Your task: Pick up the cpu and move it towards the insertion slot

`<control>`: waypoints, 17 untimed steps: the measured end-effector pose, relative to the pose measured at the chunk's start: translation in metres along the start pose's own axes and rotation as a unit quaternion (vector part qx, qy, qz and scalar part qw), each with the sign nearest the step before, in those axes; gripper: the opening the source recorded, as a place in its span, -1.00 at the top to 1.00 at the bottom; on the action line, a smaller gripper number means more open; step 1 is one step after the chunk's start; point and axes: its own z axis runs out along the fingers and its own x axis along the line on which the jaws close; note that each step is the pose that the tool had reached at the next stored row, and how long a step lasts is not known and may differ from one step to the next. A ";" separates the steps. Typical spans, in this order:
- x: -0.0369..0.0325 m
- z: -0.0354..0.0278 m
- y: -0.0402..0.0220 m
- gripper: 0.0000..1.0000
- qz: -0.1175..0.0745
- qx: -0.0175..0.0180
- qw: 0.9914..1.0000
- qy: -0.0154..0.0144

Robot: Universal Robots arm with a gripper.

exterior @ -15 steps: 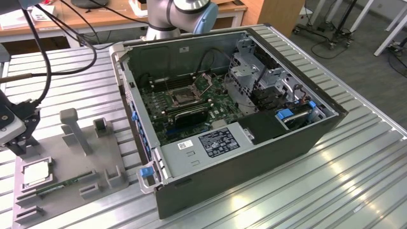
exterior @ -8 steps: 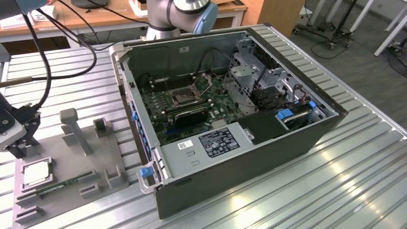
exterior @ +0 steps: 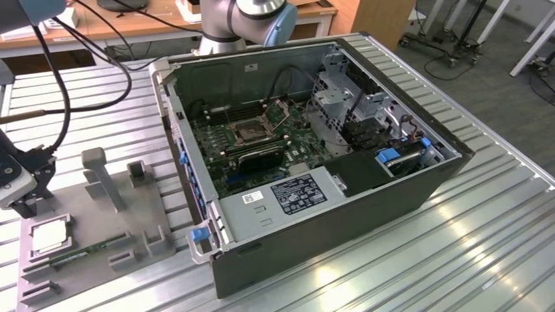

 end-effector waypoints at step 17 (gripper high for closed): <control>0.0002 0.0048 -0.0028 0.79 0.000 0.000 1.000 0.000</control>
